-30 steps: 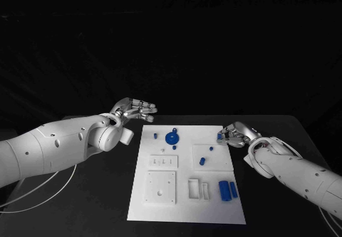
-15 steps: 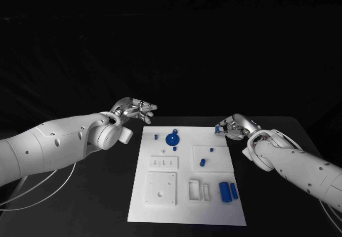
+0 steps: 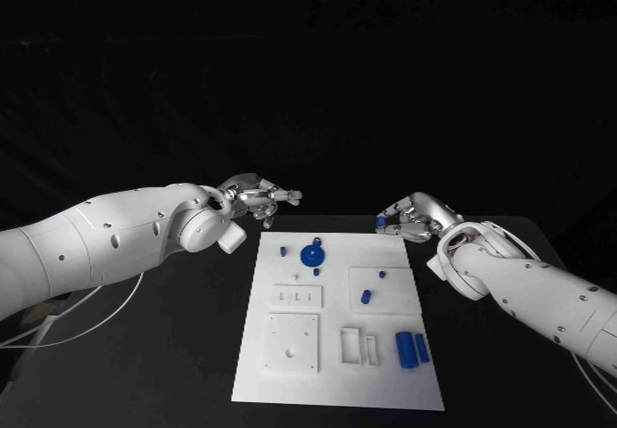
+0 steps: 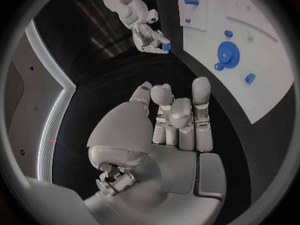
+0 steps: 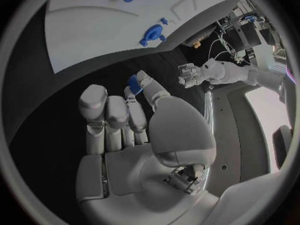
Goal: Assemble the parts on the task board
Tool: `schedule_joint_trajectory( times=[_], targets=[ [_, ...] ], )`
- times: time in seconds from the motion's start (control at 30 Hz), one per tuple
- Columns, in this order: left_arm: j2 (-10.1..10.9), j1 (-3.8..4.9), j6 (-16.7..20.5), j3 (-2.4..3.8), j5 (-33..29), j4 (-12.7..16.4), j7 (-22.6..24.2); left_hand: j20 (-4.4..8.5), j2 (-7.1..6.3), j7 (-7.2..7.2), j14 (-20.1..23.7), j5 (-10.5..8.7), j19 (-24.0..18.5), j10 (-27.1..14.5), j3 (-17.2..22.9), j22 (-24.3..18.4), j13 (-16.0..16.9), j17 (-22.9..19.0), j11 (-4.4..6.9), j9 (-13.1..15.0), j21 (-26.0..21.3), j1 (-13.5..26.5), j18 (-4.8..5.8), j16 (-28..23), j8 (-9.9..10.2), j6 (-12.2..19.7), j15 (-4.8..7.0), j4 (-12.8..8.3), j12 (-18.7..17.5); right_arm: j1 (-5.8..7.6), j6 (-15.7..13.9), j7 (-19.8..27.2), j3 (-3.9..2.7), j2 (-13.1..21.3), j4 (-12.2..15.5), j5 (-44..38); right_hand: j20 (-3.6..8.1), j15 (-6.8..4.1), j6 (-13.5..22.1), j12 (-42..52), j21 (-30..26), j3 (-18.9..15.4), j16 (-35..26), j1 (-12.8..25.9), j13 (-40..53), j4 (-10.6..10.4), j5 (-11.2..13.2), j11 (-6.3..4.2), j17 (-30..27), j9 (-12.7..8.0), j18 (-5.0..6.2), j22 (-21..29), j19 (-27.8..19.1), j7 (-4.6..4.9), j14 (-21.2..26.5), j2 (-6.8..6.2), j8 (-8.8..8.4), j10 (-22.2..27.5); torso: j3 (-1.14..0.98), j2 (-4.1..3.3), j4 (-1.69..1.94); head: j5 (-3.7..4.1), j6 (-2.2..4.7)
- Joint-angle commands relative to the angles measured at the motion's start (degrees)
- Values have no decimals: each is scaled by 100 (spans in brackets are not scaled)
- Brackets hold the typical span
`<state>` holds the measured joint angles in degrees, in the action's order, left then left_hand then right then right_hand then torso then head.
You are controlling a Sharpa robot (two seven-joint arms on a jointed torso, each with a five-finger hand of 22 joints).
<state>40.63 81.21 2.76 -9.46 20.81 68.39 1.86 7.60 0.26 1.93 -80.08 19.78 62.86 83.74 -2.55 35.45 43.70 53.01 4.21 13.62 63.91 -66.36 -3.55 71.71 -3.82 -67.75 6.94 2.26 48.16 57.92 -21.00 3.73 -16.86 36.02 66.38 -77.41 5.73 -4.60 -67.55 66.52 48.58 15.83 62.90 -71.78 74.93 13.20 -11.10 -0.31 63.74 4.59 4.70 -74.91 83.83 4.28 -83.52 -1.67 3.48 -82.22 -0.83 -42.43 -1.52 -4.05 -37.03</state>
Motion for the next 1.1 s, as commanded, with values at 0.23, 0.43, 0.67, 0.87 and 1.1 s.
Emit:
schedule_joint_trajectory(
  times=[0.23,0.43,0.67,0.87,1.1],
  targets=[
    [-167,53,-521,6,874,121,-1377,21,-17,22,-259,-342,231,216,64,716,758,736,-3,-41,276,-33,-98,138,19,88,0,14,372,12,321,-599,10,-128,401,-167,40,-30,13,25,-16,47,-28,40,722,-68,-8,-35,12,-4,-87,-560,363,1,5,-28,15,2,7,55,-4,15,-27],
    [-300,59,-365,2,989,220,-1682,17,-80,24,-307,-494,289,242,122,980,893,913,-11,-32,187,-1,-105,56,18,91,-4,154,331,13,408,-816,45,-196,550,-234,41,-31,-4,32,-21,95,-29,36,727,-91,-12,-36,17,-1,-87,-556,364,-1,5,-47,9,-5,4,46,2,34,-24],
    [-361,75,-97,3,1098,365,-1976,-12,-137,29,-274,-801,213,234,191,1047,972,961,-57,-5,-6,-65,-97,1,17,71,-35,131,374,13,539,-956,106,-228,675,-325,42,-33,8,22,-27,99,-36,48,725,-109,-9,-36,13,-3,-86,-554,362,-1,7,-47,12,3,10,38,-18,51,-38],
    [-399,86,-16,3,1044,425,-2071,-18,-202,35,-267,-901,209,225,241,1099,937,945,-65,-3,-150,6,-96,-50,18,89,-39,303,318,13,671,-1071,186,-258,750,-533,41,-32,15,10,-28,110,-44,47,723,-139,-12,-38,11,-3,-87,-553,361,-3,7,-61,15,11,11,37,-25,31,-57],
    [-454,105,56,3,1007,515,-2201,-13,-488,9,-223,-1470,160,202,486,1107,819,850,-61,129,-418,45,-77,-167,15,8,-34,780,160,19,680,-1258,250,-288,862,-758,36,-26,3,-2,-35,130,-53,36,718,-150,-14,-37,7,-2,-90,-551,361,-4,7,-78,14,15,14,39,-11,40,-83]
  ],
)
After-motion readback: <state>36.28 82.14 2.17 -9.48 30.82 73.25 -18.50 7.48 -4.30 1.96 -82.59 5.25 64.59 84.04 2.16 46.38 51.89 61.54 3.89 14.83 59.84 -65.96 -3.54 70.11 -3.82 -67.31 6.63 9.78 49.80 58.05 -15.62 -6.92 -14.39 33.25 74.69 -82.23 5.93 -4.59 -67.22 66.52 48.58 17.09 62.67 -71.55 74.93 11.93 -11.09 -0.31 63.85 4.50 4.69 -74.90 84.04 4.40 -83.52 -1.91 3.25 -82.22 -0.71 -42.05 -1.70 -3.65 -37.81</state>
